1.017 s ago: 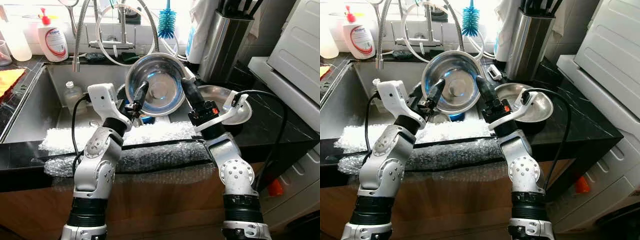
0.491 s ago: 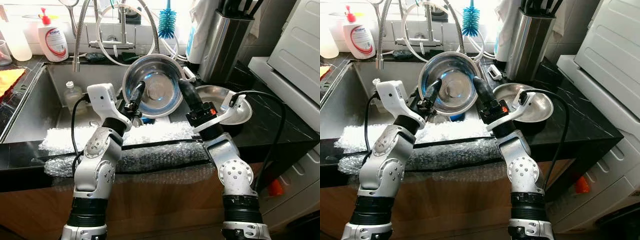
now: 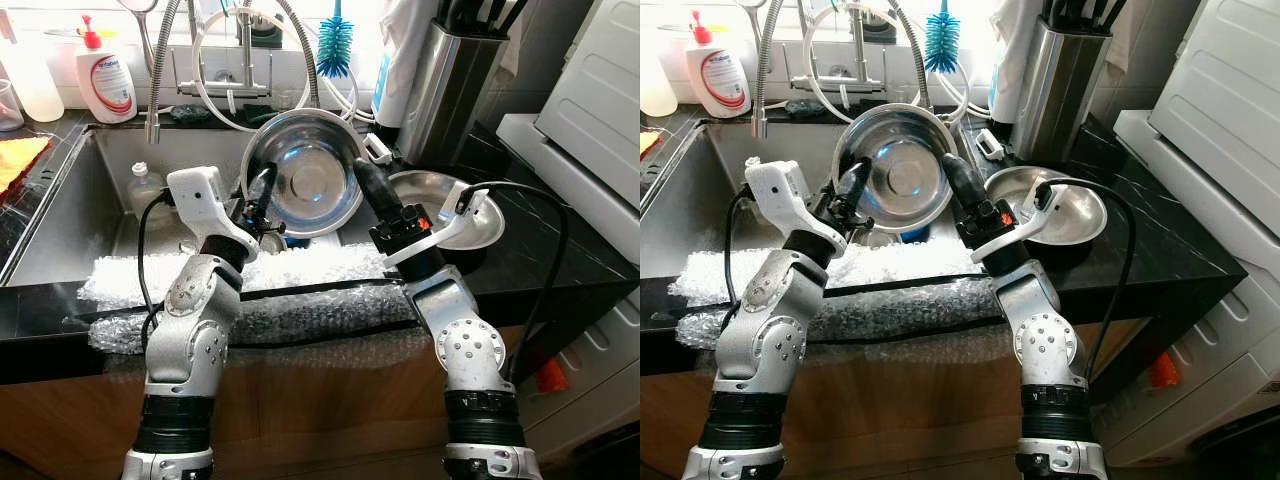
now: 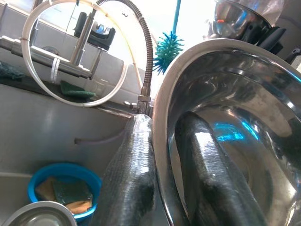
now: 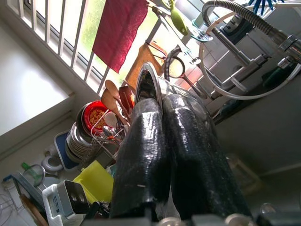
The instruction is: Kitchen organization
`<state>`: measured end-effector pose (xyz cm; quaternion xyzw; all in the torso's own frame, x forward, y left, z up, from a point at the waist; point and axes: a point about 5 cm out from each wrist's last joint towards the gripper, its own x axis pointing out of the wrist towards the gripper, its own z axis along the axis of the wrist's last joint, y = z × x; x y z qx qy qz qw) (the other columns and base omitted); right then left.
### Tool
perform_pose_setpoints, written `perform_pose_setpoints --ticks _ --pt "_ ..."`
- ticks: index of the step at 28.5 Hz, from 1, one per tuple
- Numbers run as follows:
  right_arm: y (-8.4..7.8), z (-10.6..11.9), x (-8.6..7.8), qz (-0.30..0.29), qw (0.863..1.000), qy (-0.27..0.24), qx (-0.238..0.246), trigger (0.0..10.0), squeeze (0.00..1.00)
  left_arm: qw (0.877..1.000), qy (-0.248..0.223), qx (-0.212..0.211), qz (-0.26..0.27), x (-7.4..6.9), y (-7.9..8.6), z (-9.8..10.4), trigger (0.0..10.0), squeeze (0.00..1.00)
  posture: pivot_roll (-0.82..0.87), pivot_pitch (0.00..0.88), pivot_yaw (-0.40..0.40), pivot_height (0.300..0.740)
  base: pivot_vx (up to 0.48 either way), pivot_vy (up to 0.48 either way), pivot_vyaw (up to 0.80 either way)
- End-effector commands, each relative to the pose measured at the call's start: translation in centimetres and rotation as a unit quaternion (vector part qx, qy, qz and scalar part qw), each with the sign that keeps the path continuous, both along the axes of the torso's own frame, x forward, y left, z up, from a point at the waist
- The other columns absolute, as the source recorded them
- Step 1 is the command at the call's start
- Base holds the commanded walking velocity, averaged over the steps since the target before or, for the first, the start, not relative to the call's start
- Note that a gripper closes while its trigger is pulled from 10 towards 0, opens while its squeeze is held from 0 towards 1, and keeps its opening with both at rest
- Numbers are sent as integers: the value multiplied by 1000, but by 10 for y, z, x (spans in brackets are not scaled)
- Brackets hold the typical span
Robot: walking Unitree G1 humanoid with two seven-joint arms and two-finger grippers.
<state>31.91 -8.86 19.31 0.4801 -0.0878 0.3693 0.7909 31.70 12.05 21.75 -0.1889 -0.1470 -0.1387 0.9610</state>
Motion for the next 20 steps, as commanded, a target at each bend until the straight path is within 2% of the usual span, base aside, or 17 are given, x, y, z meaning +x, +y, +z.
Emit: perform_pose_setpoints --ticks 1,10,11,12,14,20 --pt "-2 9 -2 -5 1000 -23 -6 10000 0 1000 -10 8 -3 0 -3 5 0 0 25 0 -113 740 0 0 0" --pt "-3 8 -1 -16 999 -34 -25 10000 0 1000 -13 5 -1 0 -3 7 0 0 27 0 -113 740 0 0 0" --pt "-2 8 -1 -16 999 -35 -25 10000 718 1000 -13 3 -1 0 -3 8 0 0 27 0 -112 740 0 0 0" --pt "-2 8 -1 -16 999 -35 -24 10000 1000 1000 -14 1 0 0 -3 8 0 0 26 0 -113 740 0 0 0" --pt "-2 8 -1 -18 999 -34 -25 10000 1000 1000 -15 0 2 0 -3 9 0 0 26 0 -113 740 0 0 0" --pt "-3 7 0 -23 999 -31 -31 10000 1000 998 -25 -40 37 1 8 15 0 0 25 0 -114 740 0 0 0"
